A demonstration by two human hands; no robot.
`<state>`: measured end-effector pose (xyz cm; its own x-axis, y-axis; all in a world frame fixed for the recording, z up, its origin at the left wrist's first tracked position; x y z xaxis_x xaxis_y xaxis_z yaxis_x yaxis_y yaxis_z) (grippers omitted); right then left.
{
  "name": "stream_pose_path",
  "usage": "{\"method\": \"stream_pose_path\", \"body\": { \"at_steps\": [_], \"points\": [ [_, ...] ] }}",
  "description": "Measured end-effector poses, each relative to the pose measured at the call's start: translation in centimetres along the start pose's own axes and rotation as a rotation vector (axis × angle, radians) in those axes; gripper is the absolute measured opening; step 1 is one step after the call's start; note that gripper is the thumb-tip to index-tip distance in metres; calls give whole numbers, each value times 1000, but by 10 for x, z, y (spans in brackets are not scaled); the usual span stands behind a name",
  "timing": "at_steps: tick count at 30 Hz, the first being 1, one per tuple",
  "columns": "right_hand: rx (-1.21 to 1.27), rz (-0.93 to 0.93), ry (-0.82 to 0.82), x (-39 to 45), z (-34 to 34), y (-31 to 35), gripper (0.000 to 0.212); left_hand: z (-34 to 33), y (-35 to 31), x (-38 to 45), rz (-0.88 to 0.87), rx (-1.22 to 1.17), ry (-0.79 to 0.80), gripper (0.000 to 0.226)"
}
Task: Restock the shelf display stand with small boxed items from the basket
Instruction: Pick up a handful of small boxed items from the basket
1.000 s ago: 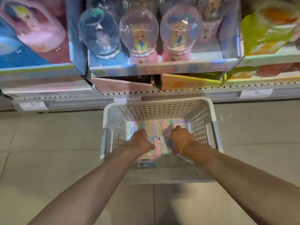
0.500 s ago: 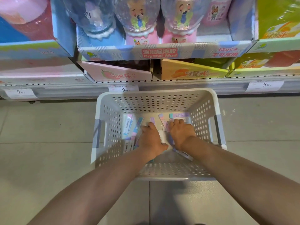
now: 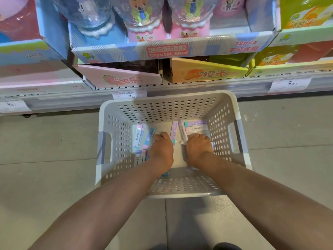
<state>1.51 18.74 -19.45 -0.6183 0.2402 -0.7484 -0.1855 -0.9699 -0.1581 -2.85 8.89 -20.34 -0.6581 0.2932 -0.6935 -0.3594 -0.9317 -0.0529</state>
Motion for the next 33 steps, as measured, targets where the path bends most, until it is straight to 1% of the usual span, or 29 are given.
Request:
{"method": "stream_pose_path", "body": {
  "at_steps": [2,5,7,10,14,15,17,19,21,23,25,26,30,33],
  "points": [
    [-5,-10,-4,0,1,-1,59,0,1,2,-4,7,3,73],
    [21,5,-22,-1,4,1,45,-2,0,2,-19,-6,22,65],
    [22,18,-26,-1,3,2,43,0,0,1,-35,-36,20,60],
    [-13,46,-23,-2,5,2,43,10,5,-1,-50,-164,3,46],
    [-145,155,44,-4,3,6,42,30,6,-2,-82,-289,-66,37],
    [-133,181,37,-4,3,7,40,33,5,0,-94,-321,-86,35],
    [-25,210,12,-5,1,6,37,36,0,3,-114,-387,-109,37],
    [74,238,19,-7,0,5,39,37,-9,7,-148,-435,-118,44],
    [128,264,61,-10,-1,5,44,37,-17,10,-142,-429,-114,52],
    [158,284,122,-16,2,6,41,38,-24,13,-114,-396,-102,58],
    [157,283,197,-23,5,5,35,39,-28,15,-99,-364,-99,59],
    [140,288,209,-26,5,6,35,40,-29,17,-99,-347,-99,58],
    [36,233,300,-25,0,5,42,38,-25,23,-95,-329,-63,57],
    [50,219,318,-22,0,3,35,37,-20,24,-110,-313,-49,57]
  ]
}}
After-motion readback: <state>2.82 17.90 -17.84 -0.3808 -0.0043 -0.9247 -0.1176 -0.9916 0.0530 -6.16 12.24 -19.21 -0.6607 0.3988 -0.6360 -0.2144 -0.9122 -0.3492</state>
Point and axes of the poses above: each hand's wrist, its own x-axis towards the middle knuckle, its own z-axis out of the back of the hand, y = z × x, the point moved 6 cm from there along x, towards the middle knuckle, and after that the axes turned 6 degrees about y, right-handed, at the moved point
